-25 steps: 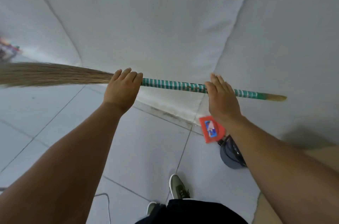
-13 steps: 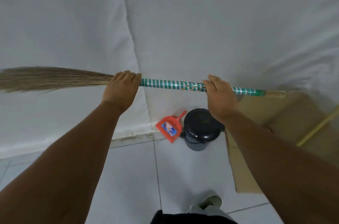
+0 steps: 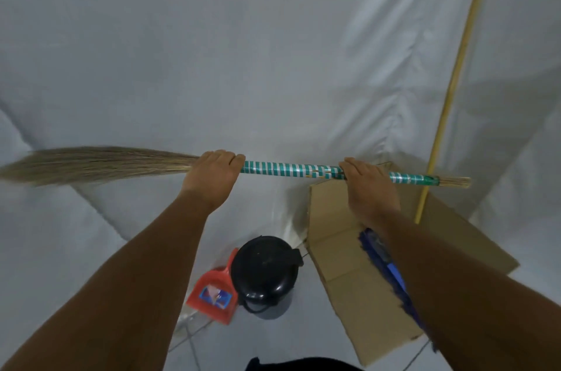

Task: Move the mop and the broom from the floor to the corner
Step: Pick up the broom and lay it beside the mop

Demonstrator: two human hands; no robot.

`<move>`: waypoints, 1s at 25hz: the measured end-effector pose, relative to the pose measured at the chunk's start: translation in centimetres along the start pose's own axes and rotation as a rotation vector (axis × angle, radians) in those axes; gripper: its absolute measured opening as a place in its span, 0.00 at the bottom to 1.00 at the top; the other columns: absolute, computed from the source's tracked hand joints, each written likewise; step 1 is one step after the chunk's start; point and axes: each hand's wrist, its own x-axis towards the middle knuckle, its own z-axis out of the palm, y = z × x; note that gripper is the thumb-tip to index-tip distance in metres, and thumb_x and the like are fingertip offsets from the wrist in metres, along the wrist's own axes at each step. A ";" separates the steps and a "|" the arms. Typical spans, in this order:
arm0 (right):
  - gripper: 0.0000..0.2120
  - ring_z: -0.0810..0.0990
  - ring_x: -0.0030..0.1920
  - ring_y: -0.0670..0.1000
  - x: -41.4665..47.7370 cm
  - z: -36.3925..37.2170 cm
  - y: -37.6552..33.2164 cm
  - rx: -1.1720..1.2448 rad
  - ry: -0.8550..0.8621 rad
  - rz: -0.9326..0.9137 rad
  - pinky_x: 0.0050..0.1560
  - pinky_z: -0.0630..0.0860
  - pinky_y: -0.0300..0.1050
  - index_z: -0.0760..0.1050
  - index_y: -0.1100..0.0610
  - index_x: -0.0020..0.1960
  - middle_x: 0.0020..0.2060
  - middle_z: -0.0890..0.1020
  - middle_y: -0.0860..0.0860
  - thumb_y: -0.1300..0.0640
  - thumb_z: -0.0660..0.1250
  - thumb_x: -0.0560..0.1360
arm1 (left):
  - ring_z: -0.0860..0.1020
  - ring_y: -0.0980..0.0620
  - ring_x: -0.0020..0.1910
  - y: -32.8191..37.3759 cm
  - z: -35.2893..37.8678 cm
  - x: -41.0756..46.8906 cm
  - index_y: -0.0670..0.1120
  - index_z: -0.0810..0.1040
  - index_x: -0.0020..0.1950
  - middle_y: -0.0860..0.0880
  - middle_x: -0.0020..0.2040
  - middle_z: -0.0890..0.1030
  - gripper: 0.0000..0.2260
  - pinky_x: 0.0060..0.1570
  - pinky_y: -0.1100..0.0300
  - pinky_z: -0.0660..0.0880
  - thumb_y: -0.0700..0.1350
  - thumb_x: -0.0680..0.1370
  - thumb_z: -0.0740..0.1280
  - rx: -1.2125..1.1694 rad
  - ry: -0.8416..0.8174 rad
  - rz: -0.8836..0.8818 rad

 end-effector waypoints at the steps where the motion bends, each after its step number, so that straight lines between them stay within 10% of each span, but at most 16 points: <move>1: 0.25 0.69 0.67 0.56 0.1 -0.2 2.0 -0.027 0.000 0.015 0.67 0.64 0.54 0.65 0.56 0.69 0.68 0.72 0.54 0.65 0.60 0.72 | 0.76 0.42 0.54 1.3 0.2 2.2 0.42 0.69 0.68 0.42 0.57 0.78 0.19 0.55 0.50 0.70 0.35 0.76 0.61 0.013 -0.006 0.021; 15: 0.20 0.76 0.59 0.57 -12.3 -2.1 21.8 -0.192 -0.081 0.636 0.59 0.71 0.54 0.72 0.56 0.63 0.60 0.79 0.54 0.65 0.65 0.72 | 0.78 0.40 0.48 27.0 4.0 22.0 0.41 0.74 0.62 0.41 0.52 0.79 0.13 0.45 0.48 0.73 0.38 0.78 0.61 -0.175 -0.091 0.598; 25: 0.10 0.74 0.37 0.53 -15.3 5.4 29.3 -0.031 -0.573 1.087 0.34 0.70 0.47 0.69 0.51 0.53 0.43 0.79 0.51 0.57 0.66 0.73 | 0.76 0.41 0.55 39.8 15.9 29.7 0.42 0.74 0.63 0.42 0.57 0.79 0.15 0.51 0.49 0.73 0.39 0.76 0.63 -0.268 -0.321 0.961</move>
